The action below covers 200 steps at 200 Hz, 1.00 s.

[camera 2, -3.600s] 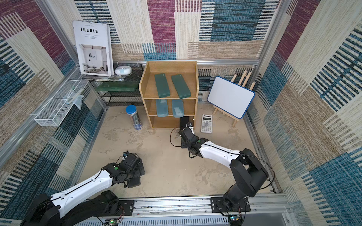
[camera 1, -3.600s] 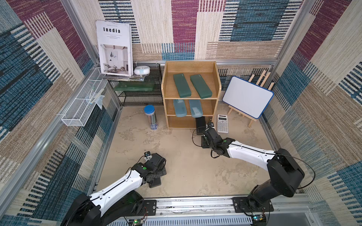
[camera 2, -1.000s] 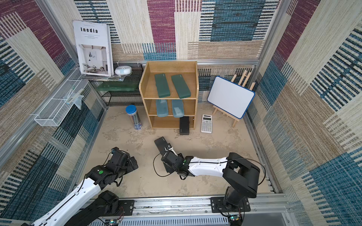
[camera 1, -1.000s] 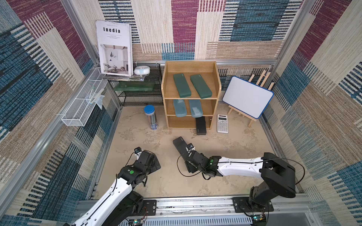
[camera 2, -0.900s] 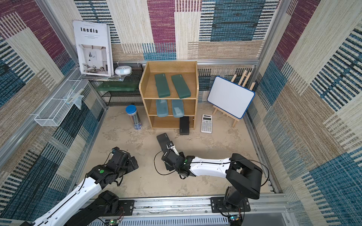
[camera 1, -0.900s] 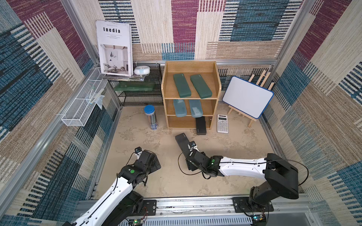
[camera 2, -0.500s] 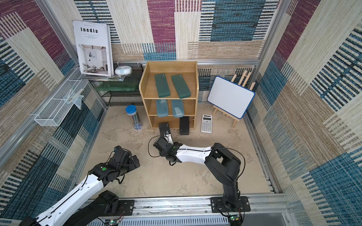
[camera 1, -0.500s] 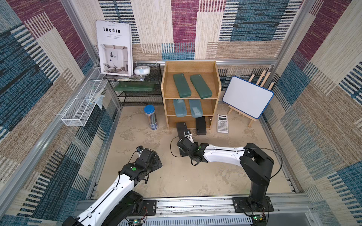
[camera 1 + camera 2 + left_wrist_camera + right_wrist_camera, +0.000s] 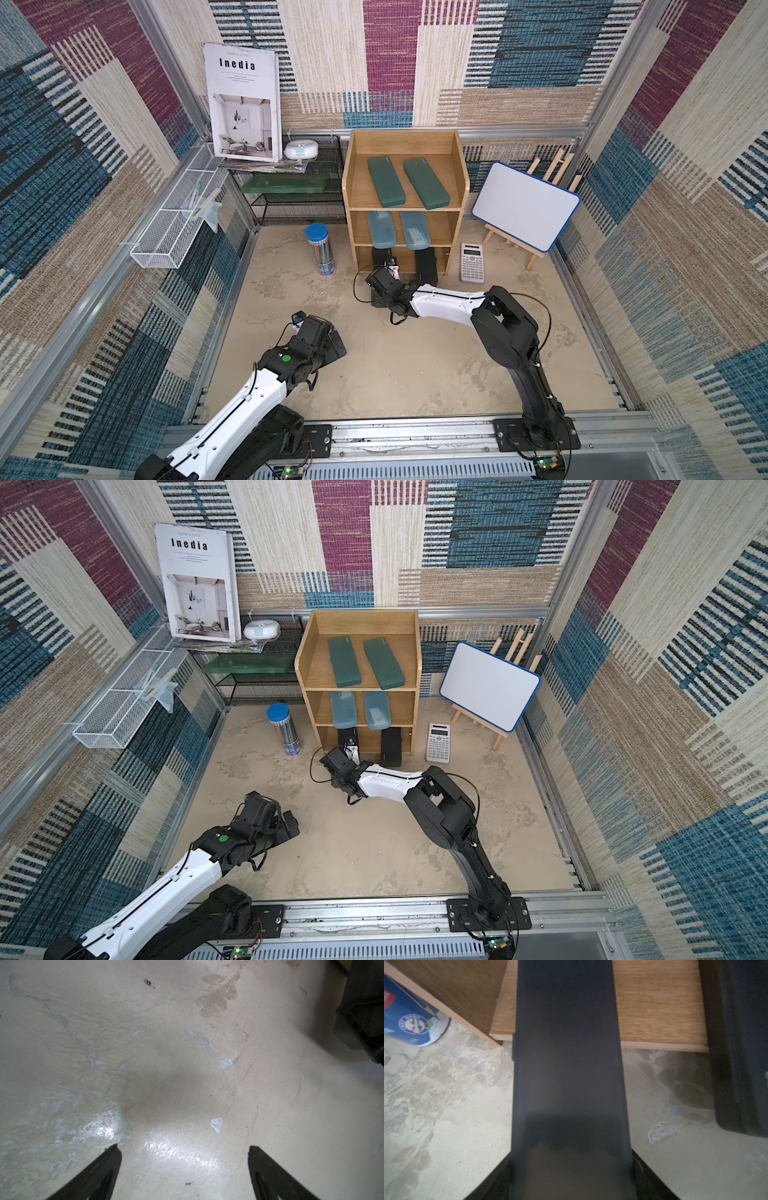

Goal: Place the pencil cases on the shelf according to color
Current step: Place the pencil case on the shelf.

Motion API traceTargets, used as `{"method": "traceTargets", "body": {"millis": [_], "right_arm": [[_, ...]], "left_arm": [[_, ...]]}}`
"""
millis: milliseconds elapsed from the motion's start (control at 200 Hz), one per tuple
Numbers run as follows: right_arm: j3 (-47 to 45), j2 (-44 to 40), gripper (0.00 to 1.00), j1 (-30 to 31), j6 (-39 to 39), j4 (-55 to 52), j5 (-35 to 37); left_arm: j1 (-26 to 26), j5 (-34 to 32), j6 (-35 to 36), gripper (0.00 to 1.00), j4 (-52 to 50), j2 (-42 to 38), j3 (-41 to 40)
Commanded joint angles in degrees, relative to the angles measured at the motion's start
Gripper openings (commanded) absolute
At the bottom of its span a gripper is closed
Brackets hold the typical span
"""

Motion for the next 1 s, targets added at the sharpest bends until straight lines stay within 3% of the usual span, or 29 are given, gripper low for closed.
{"method": "traceTargets", "body": {"millis": [0, 321, 751, 882, 997], "right_arm": [[1.49, 0.15, 0.77, 0.14, 0.08, -2.17, 0.19], [-7.17, -10.4, 0.87, 0.31, -0.94, -4.08, -0.44], [-16.93, -17.74, 0.85, 3.54, -1.72, -5.13, -3.48], [-19.01, -17.65, 0.79, 4.28, 0.22, -3.84, -3.03], [-21.47, -16.54, 0.63, 4.28, 0.86, 0.06, -3.67]], "left_arm": [[0.27, -0.18, 1.83, 0.99, -1.33, 0.02, 1.22], [0.96, -0.11, 4.51, 0.99, -3.58, -3.4, 2.17], [1.15, -0.73, 5.33, 0.99, -0.88, 2.25, 4.33], [1.28, -0.44, 4.86, 0.99, -0.44, 2.63, 4.08], [1.14, -0.46, 4.66, 0.99, 0.07, 1.83, 2.87]]}}
